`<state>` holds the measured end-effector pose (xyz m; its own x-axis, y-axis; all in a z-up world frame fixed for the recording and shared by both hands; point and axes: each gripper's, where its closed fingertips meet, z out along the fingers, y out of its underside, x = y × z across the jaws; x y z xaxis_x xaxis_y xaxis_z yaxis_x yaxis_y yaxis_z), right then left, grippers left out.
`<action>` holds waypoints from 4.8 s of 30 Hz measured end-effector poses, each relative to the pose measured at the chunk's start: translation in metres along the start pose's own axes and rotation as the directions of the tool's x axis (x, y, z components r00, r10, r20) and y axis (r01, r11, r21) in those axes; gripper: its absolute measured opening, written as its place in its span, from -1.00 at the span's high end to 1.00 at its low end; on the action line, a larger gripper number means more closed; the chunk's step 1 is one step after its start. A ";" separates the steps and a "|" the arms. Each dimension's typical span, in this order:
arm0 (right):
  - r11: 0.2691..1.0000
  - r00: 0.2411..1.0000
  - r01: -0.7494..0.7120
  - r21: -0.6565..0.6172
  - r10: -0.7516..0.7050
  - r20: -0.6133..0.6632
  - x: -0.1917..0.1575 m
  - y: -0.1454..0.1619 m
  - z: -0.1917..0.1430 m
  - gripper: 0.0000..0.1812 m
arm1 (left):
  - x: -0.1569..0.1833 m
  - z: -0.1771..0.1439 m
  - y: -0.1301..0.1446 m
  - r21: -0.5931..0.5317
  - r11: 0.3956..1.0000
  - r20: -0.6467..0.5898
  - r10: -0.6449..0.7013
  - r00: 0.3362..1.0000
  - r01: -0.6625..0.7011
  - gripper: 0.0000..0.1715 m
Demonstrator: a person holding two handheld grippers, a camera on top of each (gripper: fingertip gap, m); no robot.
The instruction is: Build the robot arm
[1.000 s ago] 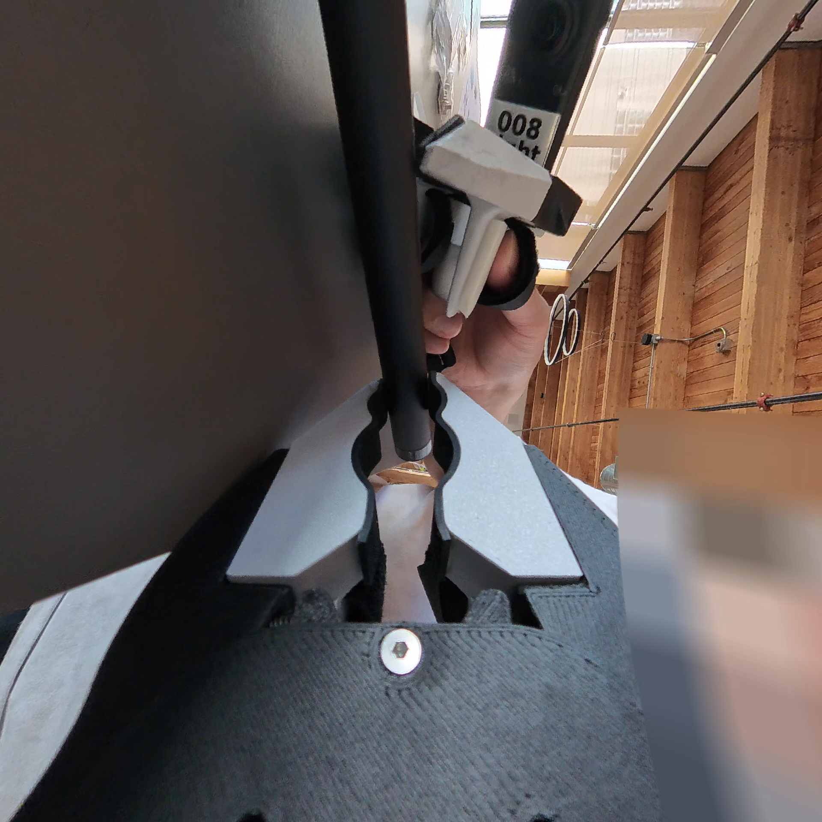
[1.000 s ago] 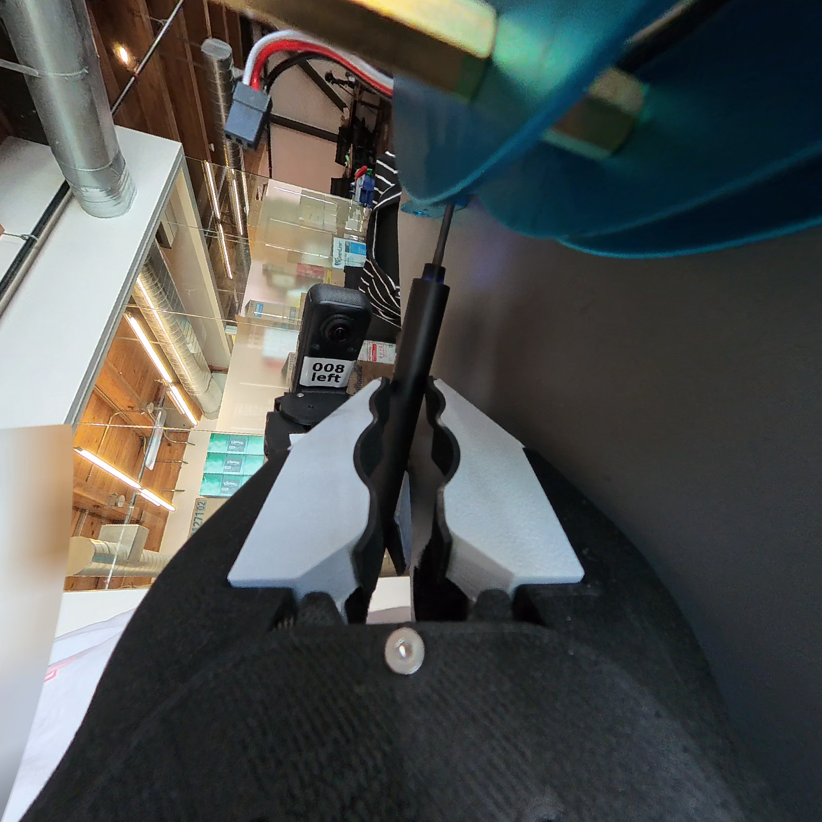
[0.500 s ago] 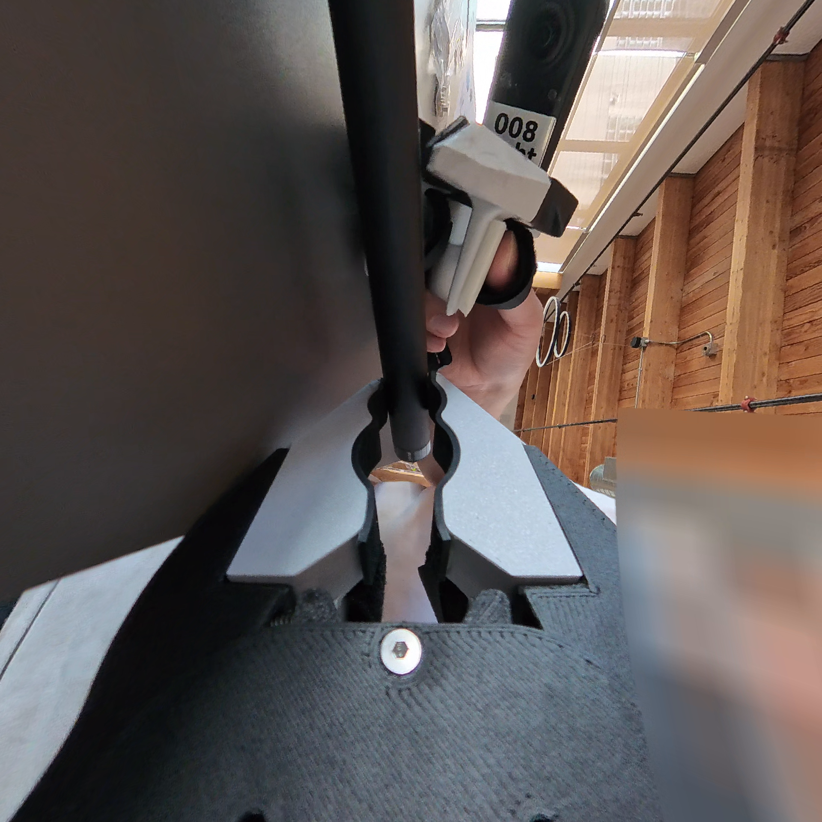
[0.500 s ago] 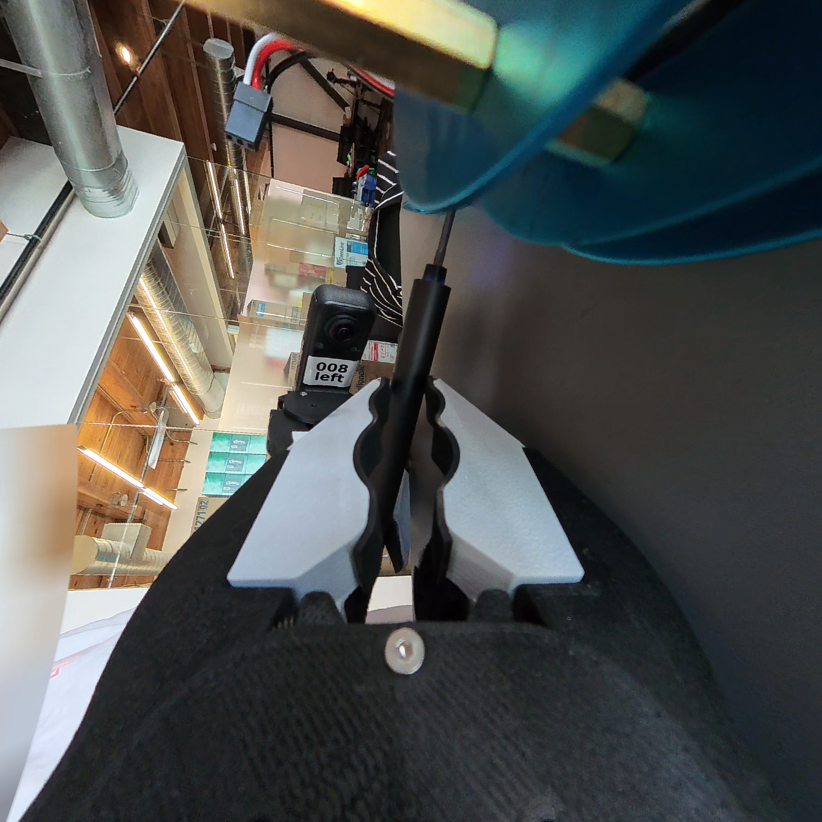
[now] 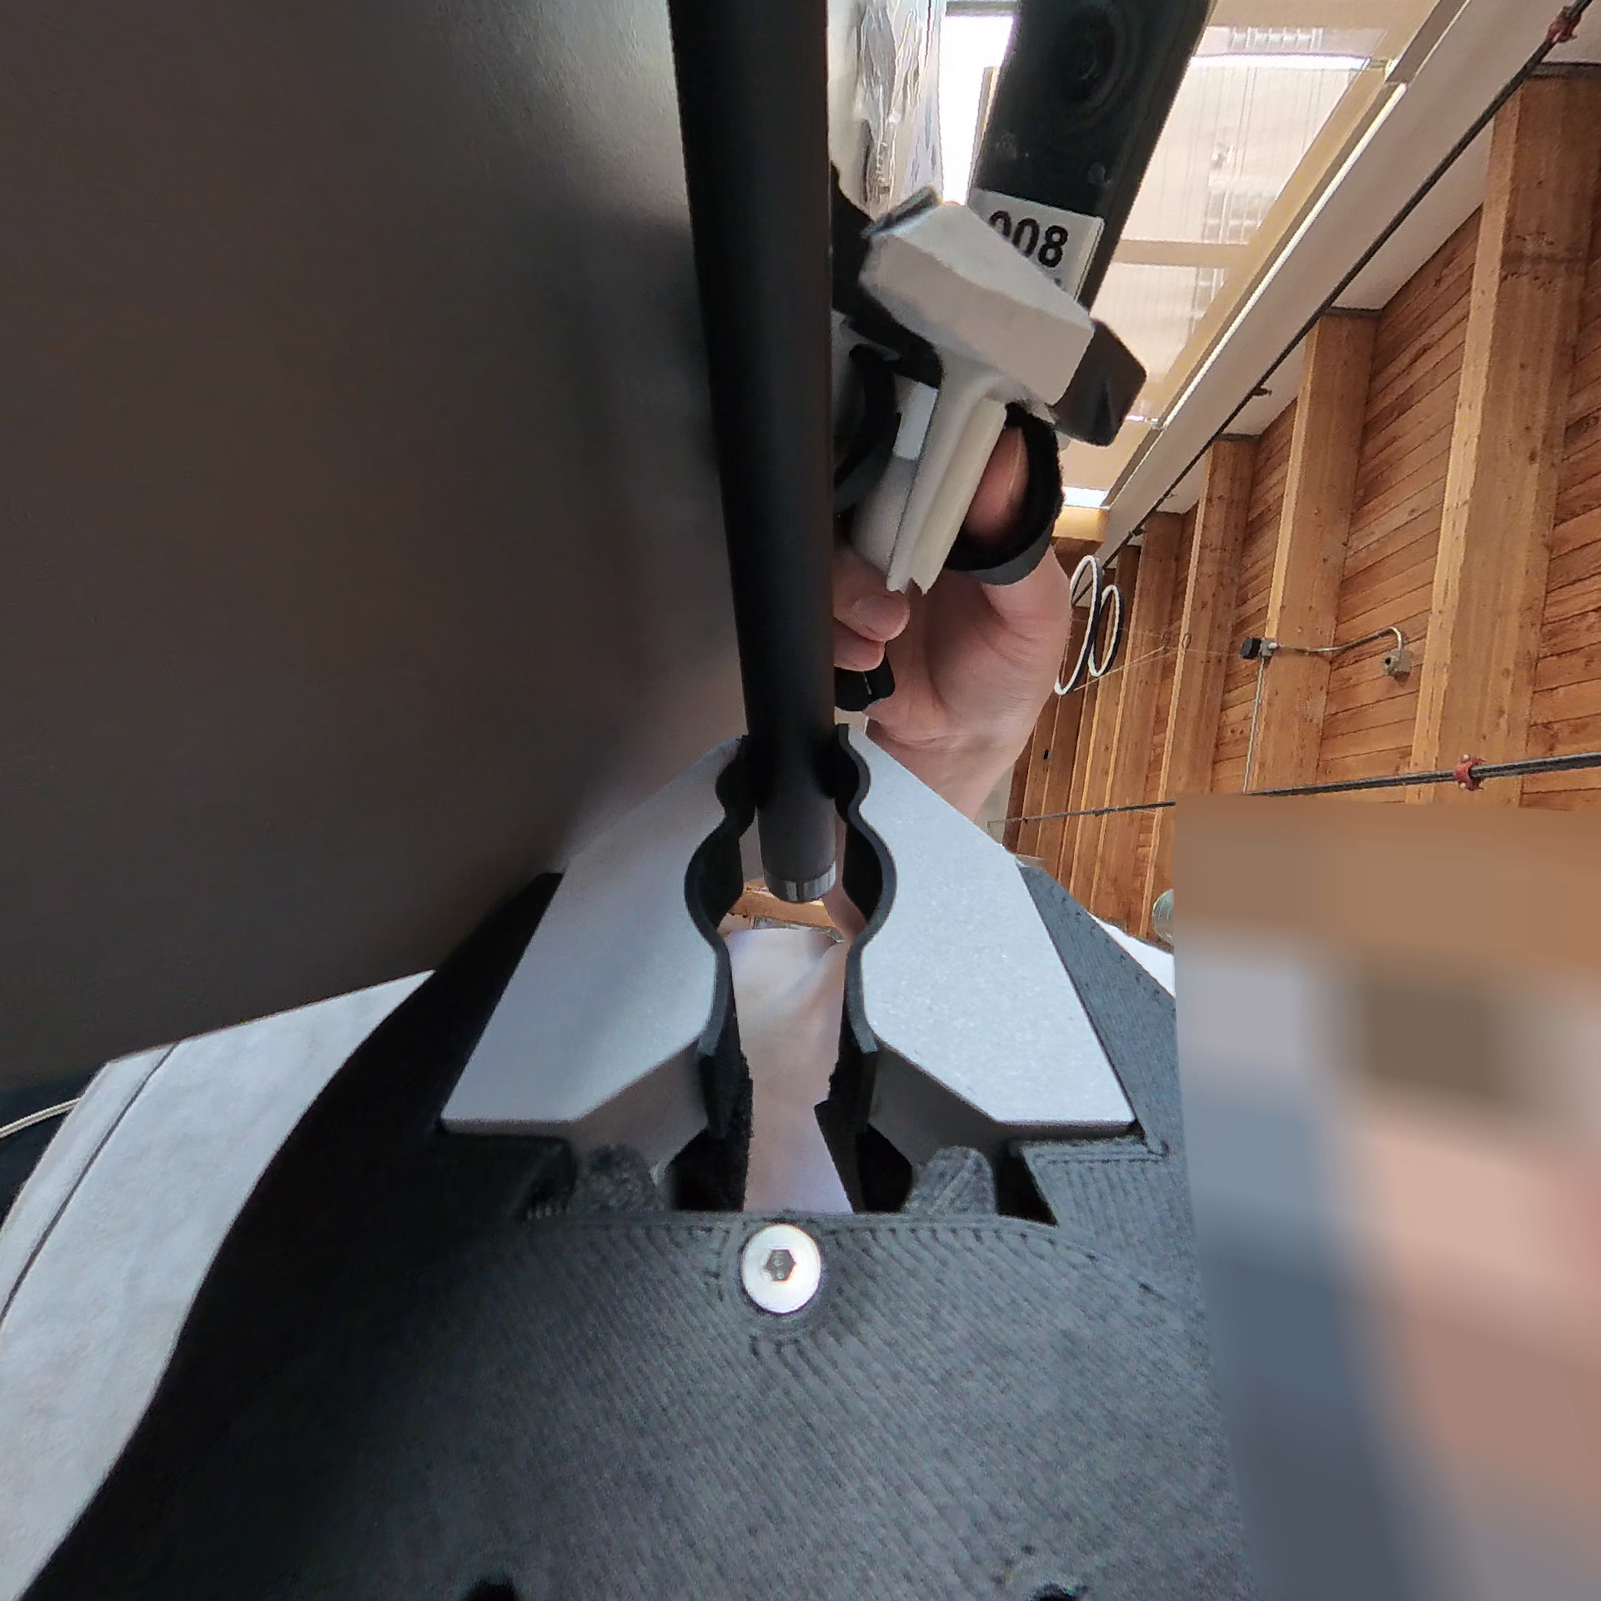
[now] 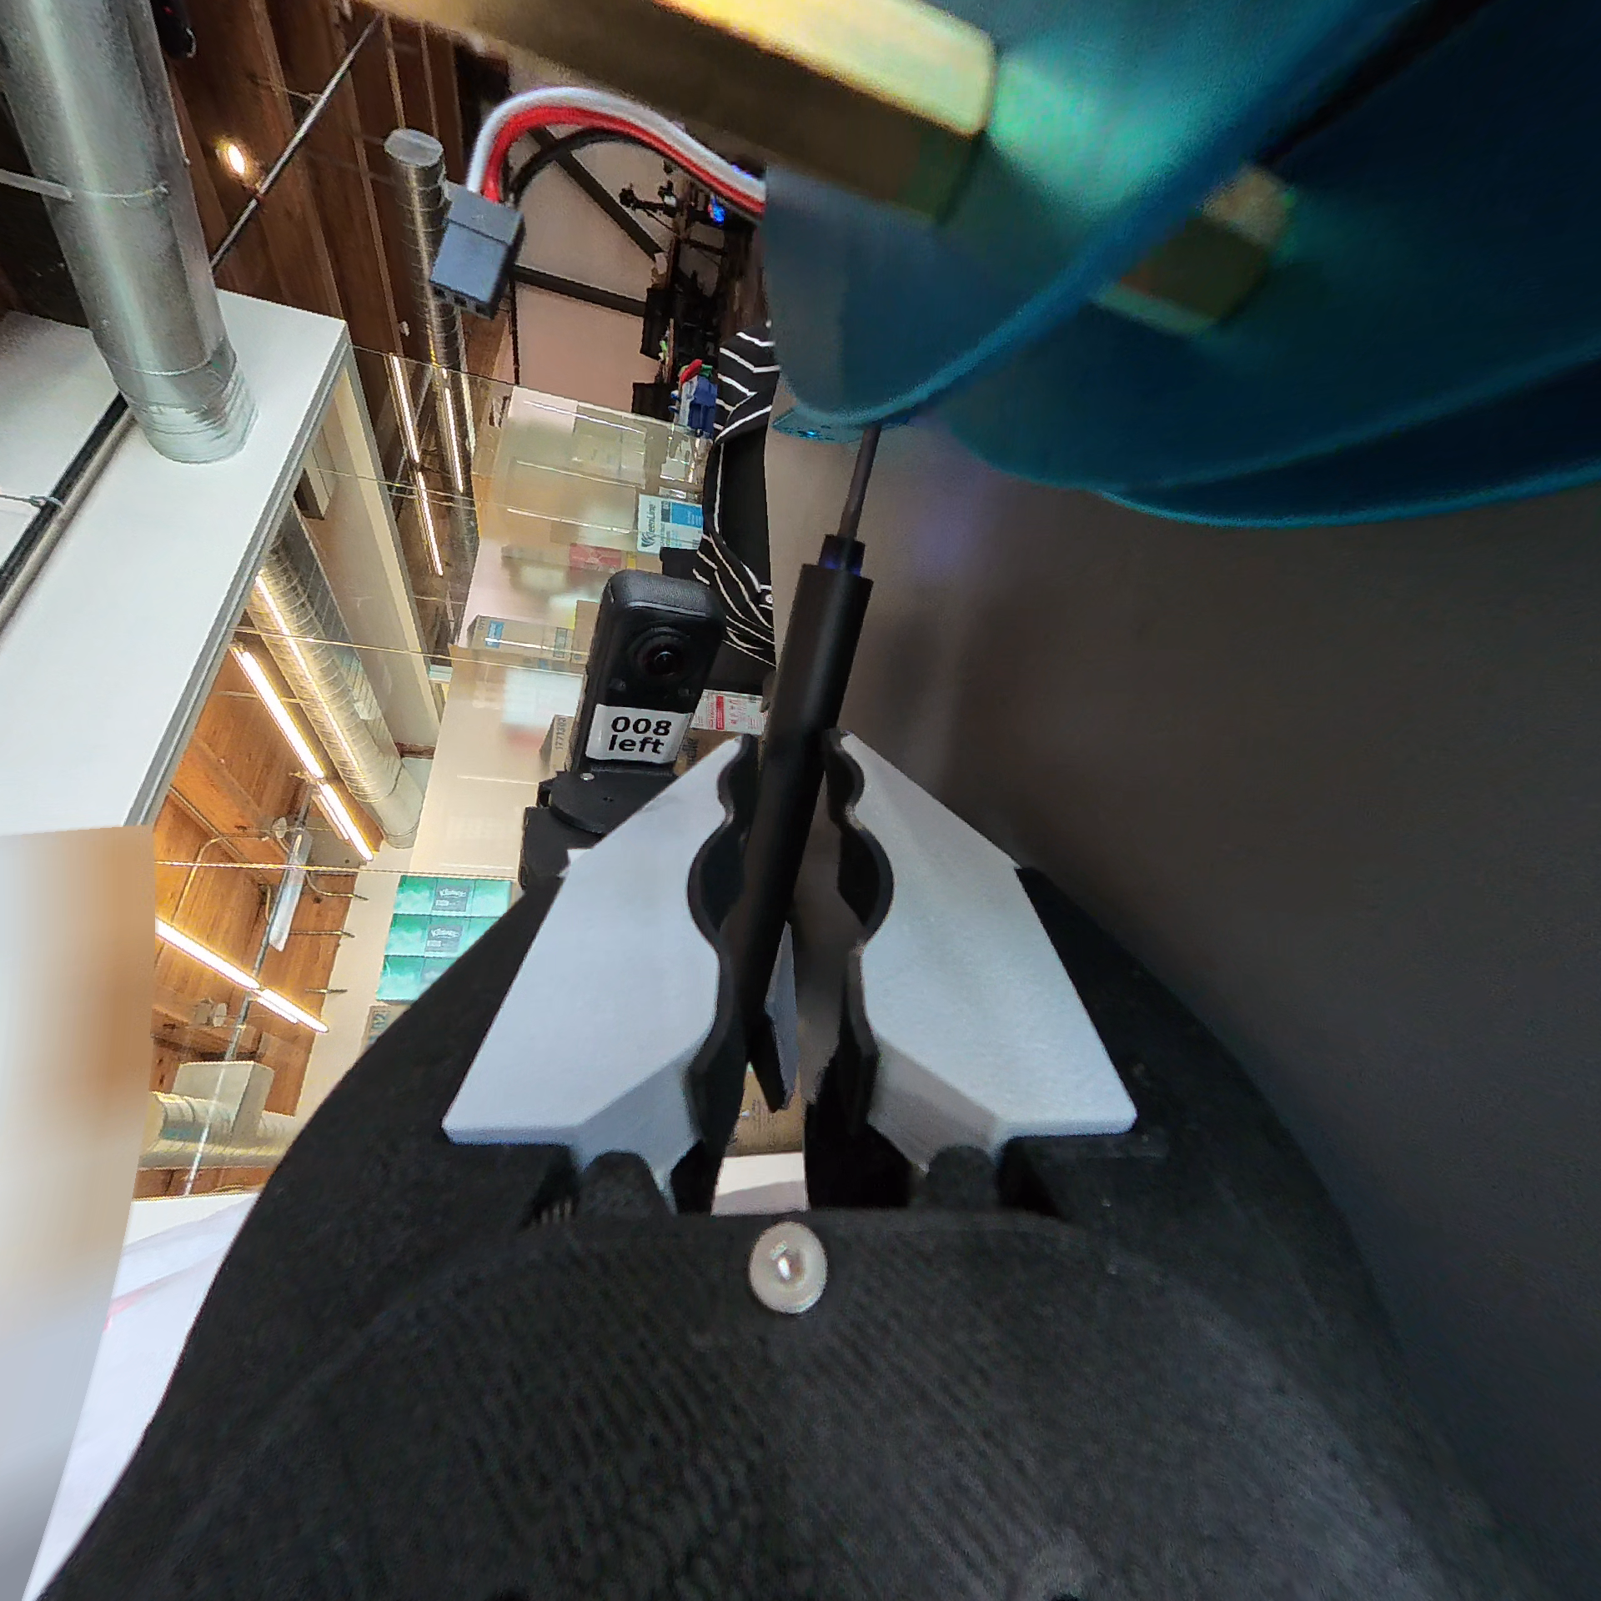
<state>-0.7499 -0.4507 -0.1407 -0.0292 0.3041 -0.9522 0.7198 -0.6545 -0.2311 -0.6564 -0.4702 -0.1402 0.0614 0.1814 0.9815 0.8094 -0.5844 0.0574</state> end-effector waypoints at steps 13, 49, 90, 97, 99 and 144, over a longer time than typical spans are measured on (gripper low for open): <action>0.998 0.995 0.063 -0.019 -0.065 -0.080 0.001 0.003 0.003 0.83 | -0.001 -0.002 0.002 -0.035 0.999 0.013 0.021 1.000 -0.021 0.81; 0.999 0.999 -0.045 -0.003 0.045 0.001 -0.002 0.006 0.010 0.82 | -0.001 -0.004 0.001 -0.040 0.999 0.007 0.034 0.999 -0.034 0.81; 0.998 0.996 -0.060 0.011 0.059 0.060 -0.008 0.003 0.009 0.82 | 0.003 -0.007 0.001 -0.045 0.999 -0.047 0.017 0.999 -0.019 0.81; 0.999 0.996 -0.050 0.021 0.048 0.068 -0.009 0.005 0.008 0.81 | -0.001 -0.007 0.003 -0.056 0.998 -0.008 0.042 0.999 -0.042 0.81; 0.999 0.996 -0.046 0.029 0.043 0.083 -0.013 0.009 0.006 0.79 | -0.003 -0.007 0.008 -0.070 0.995 0.015 0.072 0.997 -0.071 0.82; 0.785 0.592 0.453 -0.422 -0.619 -0.516 0.032 0.034 -0.084 0.81 | 0.005 -0.107 -0.165 -0.326 0.205 0.437 0.898 0.045 -0.923 0.32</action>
<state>-0.6681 -0.4056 -0.1625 -0.1052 0.9423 -0.3177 0.8447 -0.0839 -0.5287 -0.8524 -0.4571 -0.1258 0.9850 -0.1715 0.0159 -0.0814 -0.5447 -0.8347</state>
